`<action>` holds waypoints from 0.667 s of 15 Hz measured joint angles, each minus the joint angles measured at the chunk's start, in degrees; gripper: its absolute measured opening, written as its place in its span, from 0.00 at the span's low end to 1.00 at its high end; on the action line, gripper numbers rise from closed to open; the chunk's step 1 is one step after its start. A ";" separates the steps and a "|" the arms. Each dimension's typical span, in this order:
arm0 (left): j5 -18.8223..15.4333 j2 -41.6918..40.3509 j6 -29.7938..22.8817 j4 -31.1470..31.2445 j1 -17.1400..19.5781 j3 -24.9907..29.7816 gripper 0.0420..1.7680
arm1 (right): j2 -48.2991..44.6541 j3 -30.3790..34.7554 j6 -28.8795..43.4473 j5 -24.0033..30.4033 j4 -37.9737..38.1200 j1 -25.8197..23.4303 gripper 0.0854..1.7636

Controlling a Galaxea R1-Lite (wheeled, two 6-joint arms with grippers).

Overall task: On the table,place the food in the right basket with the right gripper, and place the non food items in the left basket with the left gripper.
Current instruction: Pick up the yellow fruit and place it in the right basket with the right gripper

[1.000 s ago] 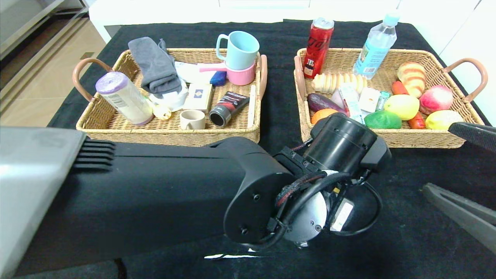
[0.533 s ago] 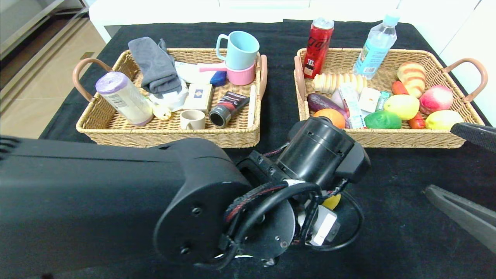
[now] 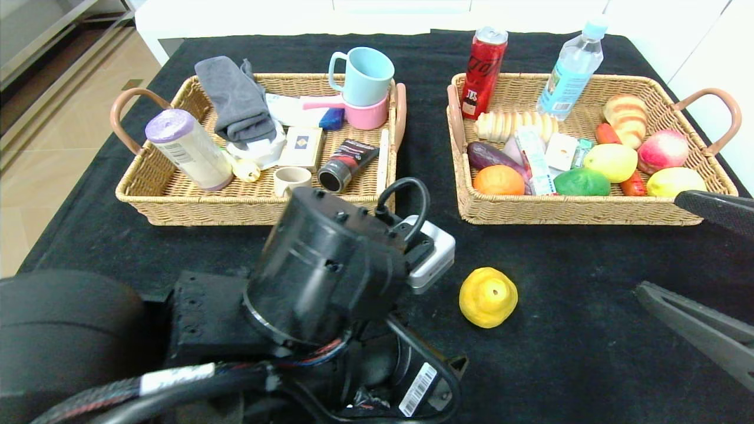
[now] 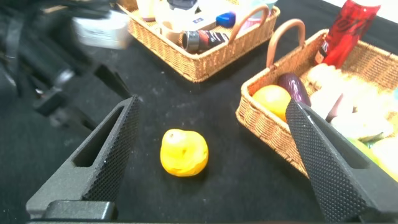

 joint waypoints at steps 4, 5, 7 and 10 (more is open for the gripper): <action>-6.45 -8.02 4.55 -16.14 4.08 14.95 0.96 | 1.74 0.27 -0.07 0.00 0.02 0.11 0.97; -7.83 -9.96 5.14 -17.41 5.16 17.31 0.96 | 2.29 0.29 -0.07 0.00 0.05 0.11 0.97; -11.07 -13.37 6.50 -19.58 7.41 21.25 0.96 | 3.62 0.29 -0.09 -0.05 0.02 0.09 0.97; -14.58 -17.04 7.08 -26.04 10.31 26.77 0.96 | 5.55 0.27 -0.11 -0.16 -0.04 0.09 0.97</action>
